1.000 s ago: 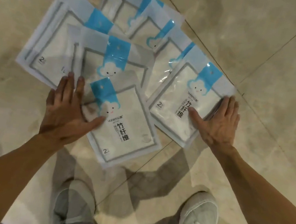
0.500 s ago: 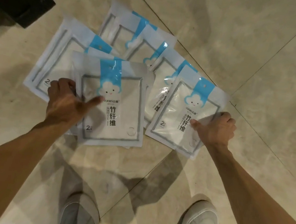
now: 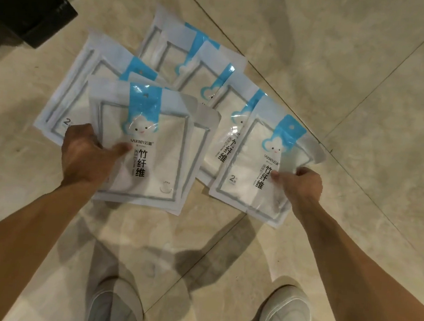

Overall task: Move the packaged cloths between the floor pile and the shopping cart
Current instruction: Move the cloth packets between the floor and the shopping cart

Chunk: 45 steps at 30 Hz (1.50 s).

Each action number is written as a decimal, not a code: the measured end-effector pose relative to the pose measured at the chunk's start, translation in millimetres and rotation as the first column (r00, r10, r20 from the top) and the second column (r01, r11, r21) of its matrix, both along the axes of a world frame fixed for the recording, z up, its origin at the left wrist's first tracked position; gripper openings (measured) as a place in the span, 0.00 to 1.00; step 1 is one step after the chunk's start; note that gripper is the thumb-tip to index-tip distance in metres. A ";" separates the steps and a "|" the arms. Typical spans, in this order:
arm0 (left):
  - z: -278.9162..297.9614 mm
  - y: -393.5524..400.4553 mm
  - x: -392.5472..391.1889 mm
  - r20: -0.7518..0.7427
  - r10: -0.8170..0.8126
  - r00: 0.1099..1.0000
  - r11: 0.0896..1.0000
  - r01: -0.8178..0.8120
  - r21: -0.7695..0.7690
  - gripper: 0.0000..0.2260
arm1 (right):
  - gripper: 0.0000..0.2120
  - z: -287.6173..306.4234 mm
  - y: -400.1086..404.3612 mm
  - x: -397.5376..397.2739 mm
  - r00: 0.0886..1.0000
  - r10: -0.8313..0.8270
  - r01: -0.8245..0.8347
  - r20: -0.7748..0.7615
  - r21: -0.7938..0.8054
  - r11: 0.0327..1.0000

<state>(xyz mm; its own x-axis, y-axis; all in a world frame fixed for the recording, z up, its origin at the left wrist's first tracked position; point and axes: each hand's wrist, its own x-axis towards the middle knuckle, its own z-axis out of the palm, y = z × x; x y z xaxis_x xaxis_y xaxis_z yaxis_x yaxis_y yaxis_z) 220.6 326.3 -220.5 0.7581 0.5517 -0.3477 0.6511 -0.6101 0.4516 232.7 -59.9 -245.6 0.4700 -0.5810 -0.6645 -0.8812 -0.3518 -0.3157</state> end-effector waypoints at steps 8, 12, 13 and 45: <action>34.3 -17.5 0.2 0.032 -0.044 0.998 0.996 0.047 -0.080 0.19 | 0.23 34.6 -19.5 -23.0 0.980 -0.139 0.053 0.145 0.484 0.873; 48.1 -27.3 -3.8 -0.027 0.030 0.999 0.949 -0.037 -0.314 0.22 | 0.16 60.4 -15.0 -25.8 0.968 -0.165 0.030 0.188 0.565 0.824; 54.7 -29.8 -3.8 -0.037 0.027 0.999 0.946 -0.037 -0.321 0.24 | 0.15 68.0 -15.0 -25.7 0.965 -0.177 0.035 0.195 0.571 0.820; 759.6 87.3 38.4 0.450 0.273 0.850 0.802 0.056 -0.594 0.17 | 0.10 772.5 96.1 96.6 0.823 -0.126 -0.343 0.554 0.661 0.668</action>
<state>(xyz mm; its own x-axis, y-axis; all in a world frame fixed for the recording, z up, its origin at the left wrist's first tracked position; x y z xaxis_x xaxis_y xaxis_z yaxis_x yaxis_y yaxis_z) 259.0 413.5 539.2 0.8577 0.4654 -0.2186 0.2828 -0.0720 0.9565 329.3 36.2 526.9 0.8869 0.0401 -0.4601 -0.4617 0.1075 -0.8805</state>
